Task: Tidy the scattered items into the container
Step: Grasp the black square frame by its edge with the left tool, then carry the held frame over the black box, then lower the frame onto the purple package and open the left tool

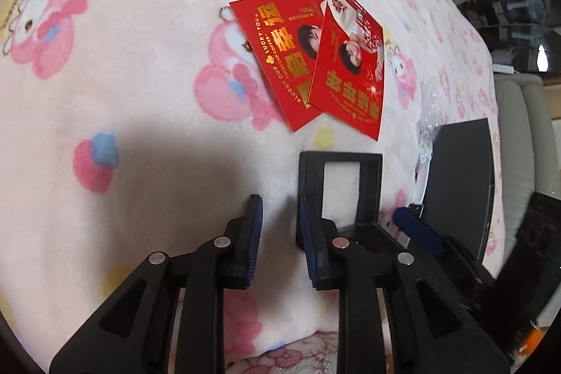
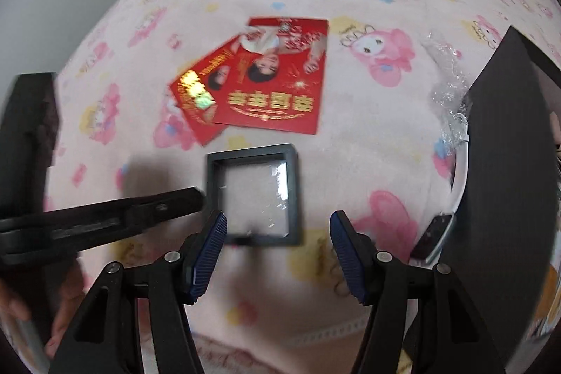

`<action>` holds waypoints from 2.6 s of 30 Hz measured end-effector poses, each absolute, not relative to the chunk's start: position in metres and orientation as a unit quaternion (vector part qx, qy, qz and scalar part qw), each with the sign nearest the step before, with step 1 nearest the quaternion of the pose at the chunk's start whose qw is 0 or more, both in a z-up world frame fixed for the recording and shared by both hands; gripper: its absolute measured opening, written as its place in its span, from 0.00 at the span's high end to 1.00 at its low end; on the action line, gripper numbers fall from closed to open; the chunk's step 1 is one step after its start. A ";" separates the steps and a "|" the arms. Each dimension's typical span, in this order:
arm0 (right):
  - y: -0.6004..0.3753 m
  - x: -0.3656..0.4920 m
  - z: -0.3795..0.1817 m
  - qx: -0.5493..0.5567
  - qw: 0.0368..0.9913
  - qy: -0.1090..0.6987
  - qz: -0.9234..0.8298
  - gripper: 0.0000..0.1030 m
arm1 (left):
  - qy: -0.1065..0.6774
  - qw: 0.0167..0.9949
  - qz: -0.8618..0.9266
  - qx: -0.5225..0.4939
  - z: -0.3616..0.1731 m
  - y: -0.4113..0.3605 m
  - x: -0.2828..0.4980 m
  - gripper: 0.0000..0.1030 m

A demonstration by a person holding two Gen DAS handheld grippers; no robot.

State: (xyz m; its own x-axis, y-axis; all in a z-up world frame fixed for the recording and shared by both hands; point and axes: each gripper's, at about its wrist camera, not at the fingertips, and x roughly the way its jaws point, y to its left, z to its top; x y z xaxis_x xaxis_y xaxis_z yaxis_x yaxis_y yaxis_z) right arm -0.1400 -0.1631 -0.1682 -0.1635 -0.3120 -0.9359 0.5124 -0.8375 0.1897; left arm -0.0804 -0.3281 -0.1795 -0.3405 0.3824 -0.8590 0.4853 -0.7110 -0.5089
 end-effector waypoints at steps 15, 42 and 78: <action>-0.153 -0.156 -0.199 0.621 0.312 0.013 -0.719 0.72 | 0.441 -0.007 -0.702 0.559 -0.192 -0.318 -0.090 0.65; 0.114 -0.117 -0.047 0.501 0.248 -0.056 -0.827 0.74 | 0.308 -0.185 -0.766 0.534 -0.041 -0.054 -0.099 0.68; 0.202 -0.174 -0.118 0.529 0.119 0.000 -0.840 0.79 | 0.280 -0.182 -0.708 0.623 -0.128 0.061 -0.172 0.68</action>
State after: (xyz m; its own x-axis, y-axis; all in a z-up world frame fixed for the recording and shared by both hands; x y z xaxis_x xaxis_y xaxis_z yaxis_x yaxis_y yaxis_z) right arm -0.1739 0.2019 -0.1182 -0.4112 -0.2004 -0.8892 0.2006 -0.9715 0.1262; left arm -0.1722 0.0614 -0.1283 -0.1584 0.6056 -0.7799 0.0917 -0.7774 -0.6223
